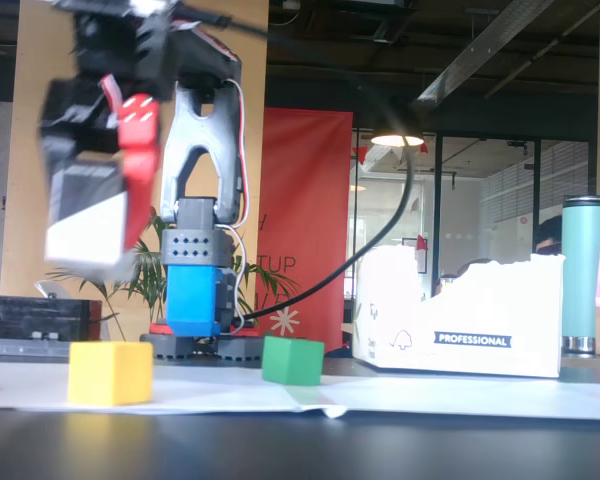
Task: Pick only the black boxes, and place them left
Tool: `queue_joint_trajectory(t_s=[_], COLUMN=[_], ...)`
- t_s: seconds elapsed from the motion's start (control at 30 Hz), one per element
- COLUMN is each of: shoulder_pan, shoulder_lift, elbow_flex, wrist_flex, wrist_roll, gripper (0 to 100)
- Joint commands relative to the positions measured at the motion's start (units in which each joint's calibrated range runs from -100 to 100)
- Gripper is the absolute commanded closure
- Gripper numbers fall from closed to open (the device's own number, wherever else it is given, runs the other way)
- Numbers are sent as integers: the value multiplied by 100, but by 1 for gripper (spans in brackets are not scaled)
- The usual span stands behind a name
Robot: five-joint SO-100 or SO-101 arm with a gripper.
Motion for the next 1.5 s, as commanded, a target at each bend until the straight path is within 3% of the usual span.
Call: queue_joint_trajectory(t_s=[0.0,0.37,0.6,0.97,1.1,1.33,1.47], shoulder_pan=[-899,-5048,-7395,-9751,-10029,-10072,-9977], shoulder_lift=[-1390,-2014,-2014,-1161,-584,-268,-283], elbow_flex=[-385,-926,-1183,-1351,-1440,-1387,-1404], wrist_flex=[729,857,857,857,857,1159,1453], wrist_roll=[-490,-2953,-3921,-4574,-4616,-4527,-4137], gripper=[91,91,91,91,88,69,66])
